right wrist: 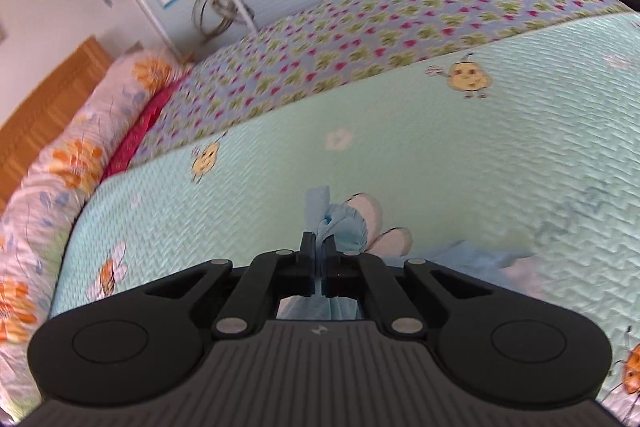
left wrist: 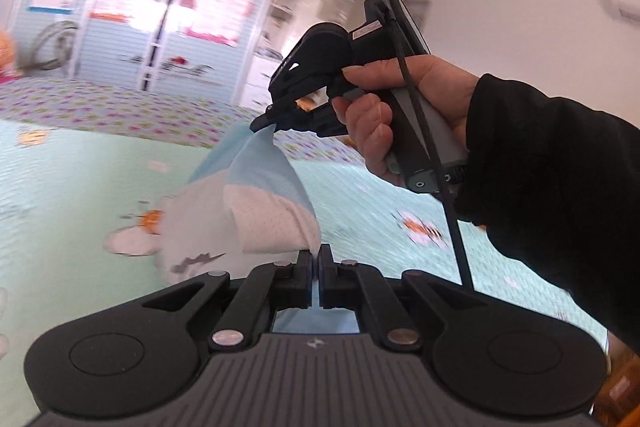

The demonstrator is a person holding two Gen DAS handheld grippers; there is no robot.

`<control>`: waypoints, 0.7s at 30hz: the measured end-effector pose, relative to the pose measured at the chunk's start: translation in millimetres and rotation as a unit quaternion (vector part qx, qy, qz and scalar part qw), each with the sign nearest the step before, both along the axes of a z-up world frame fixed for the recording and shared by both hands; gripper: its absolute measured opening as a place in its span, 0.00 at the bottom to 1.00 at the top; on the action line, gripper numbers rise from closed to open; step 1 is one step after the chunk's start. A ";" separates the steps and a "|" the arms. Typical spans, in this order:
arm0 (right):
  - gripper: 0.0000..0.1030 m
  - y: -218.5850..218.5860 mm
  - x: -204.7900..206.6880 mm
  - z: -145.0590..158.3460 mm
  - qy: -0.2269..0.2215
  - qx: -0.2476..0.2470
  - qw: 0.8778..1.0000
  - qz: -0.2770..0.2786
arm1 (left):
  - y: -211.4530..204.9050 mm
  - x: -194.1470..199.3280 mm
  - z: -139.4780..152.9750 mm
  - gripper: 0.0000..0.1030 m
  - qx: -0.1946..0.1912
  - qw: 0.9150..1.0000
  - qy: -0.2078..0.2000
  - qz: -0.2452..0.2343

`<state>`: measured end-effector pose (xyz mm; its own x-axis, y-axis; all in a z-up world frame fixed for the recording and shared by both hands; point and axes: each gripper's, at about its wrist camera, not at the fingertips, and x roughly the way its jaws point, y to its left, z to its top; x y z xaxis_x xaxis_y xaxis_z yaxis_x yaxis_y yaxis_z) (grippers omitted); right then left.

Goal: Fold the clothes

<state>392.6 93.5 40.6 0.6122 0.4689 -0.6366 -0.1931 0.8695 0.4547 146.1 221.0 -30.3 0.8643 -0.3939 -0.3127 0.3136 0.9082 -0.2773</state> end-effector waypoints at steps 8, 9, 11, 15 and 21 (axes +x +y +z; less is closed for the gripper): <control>0.01 -117.1 9.8 -97.0 0.050 0.075 0.996 -0.027 | -93.1 35.3 -50.0 0.02 0.132 0.986 0.087 -0.046; 0.05 -120.7 10.1 -114.6 0.066 0.084 0.994 -0.025 | -97.8 39.7 -60.1 0.02 0.140 0.983 0.111 -0.042; 0.14 -128.3 8.8 -145.2 0.094 0.097 0.990 -0.029 | -104.2 43.5 -73.4 0.04 0.155 0.977 0.138 -0.039; 0.34 -154.7 -19.9 -149.4 0.049 0.133 0.988 -0.052 | -111.8 35.6 -74.9 0.32 0.196 0.972 0.121 -0.041; 0.48 -177.4 -83.7 -116.5 -0.034 0.117 0.991 -0.046 | -157.8 -2.4 -70.5 0.49 0.305 0.948 0.027 -0.087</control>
